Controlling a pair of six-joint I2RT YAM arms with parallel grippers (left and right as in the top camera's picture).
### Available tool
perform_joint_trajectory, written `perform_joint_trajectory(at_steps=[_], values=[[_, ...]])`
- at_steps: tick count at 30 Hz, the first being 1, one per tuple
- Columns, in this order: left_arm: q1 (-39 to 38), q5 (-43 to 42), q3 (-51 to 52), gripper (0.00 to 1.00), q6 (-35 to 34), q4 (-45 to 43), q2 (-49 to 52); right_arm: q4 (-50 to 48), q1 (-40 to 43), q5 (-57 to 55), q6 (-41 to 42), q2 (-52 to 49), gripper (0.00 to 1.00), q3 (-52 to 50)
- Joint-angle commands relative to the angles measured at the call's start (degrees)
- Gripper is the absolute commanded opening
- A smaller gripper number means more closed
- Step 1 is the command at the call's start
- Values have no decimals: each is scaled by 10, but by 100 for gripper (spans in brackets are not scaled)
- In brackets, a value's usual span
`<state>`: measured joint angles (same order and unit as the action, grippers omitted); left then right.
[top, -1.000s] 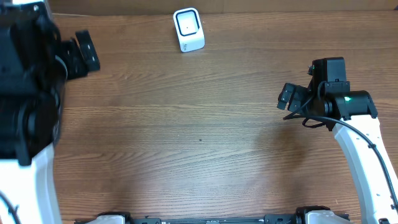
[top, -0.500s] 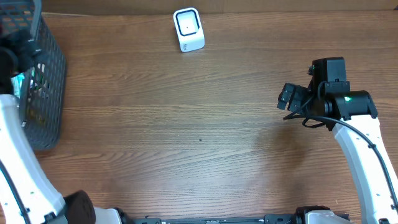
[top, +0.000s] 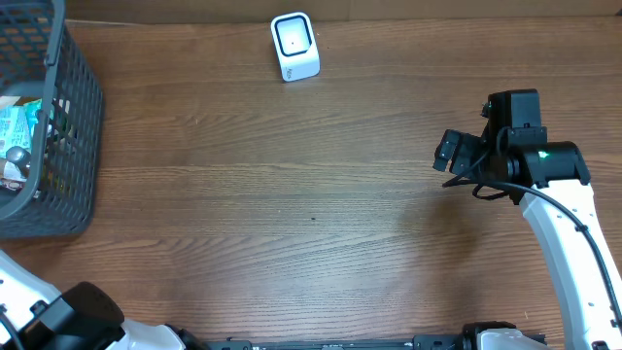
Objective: Scan the item barcode
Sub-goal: 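Move the left gripper over the grey basket, then lower the left gripper into the basket toward the yellow bottle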
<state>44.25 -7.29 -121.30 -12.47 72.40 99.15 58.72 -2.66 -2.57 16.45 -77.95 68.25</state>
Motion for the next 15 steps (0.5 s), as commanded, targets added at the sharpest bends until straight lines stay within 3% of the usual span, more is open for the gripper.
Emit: perform_joint_trajectory(at_steps=[1, 15], values=[[-3, -10, -7, 100, 34, -3, 11, -1, 1, -5, -3, 3, 100, 12], [-4, 3, -6, 100, 35, 15, 16, -1, 1, -5, -3, 3, 100, 12]])
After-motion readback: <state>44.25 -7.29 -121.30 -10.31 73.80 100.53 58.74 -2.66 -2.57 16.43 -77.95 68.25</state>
